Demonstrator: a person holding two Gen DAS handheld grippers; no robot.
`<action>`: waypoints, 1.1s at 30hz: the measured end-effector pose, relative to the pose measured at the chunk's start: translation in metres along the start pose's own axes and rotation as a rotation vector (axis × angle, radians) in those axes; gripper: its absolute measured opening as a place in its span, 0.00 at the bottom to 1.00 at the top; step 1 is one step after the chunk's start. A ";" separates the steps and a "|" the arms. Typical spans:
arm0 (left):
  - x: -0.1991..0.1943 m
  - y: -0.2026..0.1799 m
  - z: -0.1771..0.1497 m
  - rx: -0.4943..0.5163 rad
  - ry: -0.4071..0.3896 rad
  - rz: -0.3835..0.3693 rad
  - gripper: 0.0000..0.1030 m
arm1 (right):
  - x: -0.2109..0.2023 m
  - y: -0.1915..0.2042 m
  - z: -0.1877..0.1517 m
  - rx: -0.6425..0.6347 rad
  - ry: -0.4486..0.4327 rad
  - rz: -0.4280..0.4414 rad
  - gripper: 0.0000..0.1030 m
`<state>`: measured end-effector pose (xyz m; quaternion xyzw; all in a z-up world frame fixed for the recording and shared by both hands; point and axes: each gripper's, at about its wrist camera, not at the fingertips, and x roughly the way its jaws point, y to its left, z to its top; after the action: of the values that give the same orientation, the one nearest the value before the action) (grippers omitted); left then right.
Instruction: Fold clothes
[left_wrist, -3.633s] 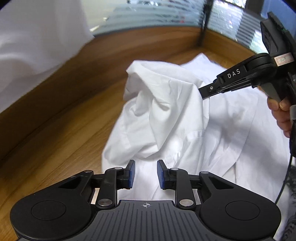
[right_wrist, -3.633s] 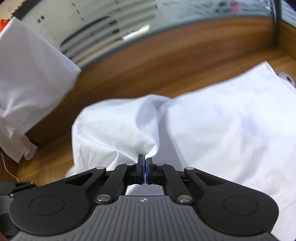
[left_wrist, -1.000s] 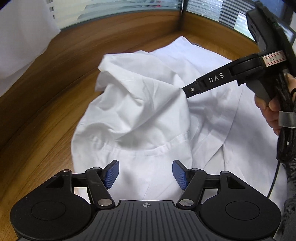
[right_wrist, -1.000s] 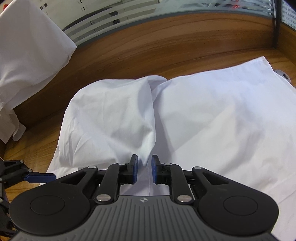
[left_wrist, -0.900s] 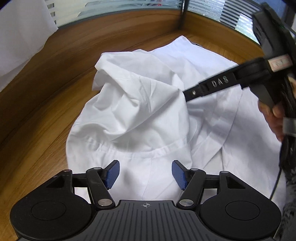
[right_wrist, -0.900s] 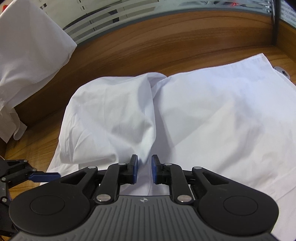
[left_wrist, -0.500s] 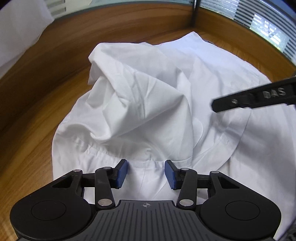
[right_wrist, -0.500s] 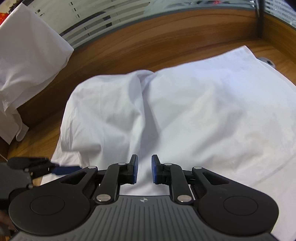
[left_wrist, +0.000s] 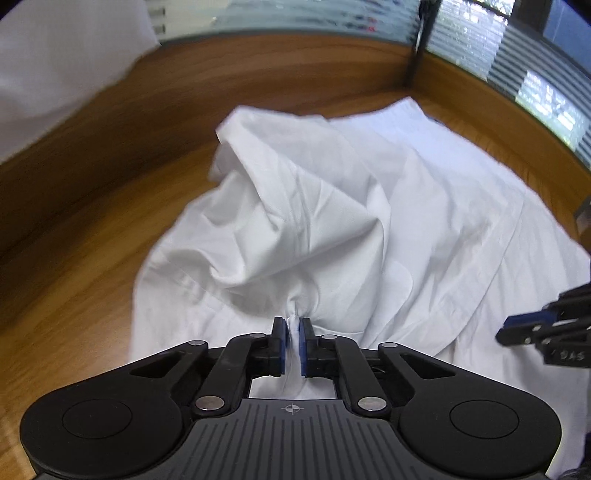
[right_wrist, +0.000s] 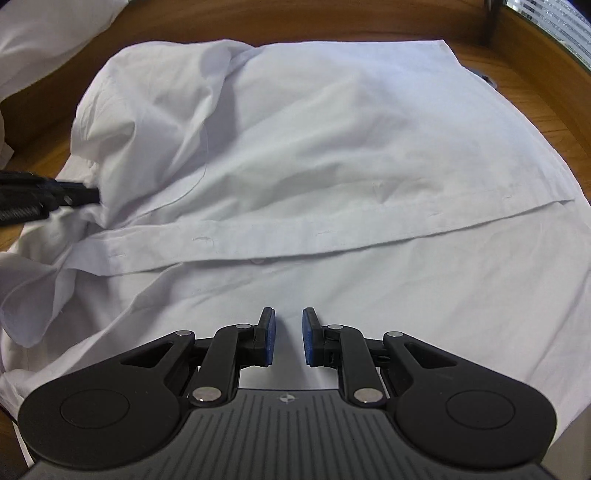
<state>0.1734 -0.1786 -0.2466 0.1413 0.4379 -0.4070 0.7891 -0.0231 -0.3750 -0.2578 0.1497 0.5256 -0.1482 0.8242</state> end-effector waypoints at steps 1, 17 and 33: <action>-0.007 0.004 0.003 -0.004 -0.011 0.003 0.08 | -0.002 0.000 0.001 0.003 -0.011 0.004 0.18; -0.065 0.099 0.030 -0.111 -0.103 0.301 0.07 | 0.041 0.042 0.073 -0.189 -0.059 0.035 0.18; -0.109 0.108 -0.046 -0.194 -0.128 0.219 0.76 | 0.008 0.066 0.088 -0.237 -0.089 0.259 0.32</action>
<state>0.1988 -0.0276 -0.2000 0.0854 0.4059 -0.2824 0.8650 0.0791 -0.3514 -0.2239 0.1114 0.4787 0.0159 0.8708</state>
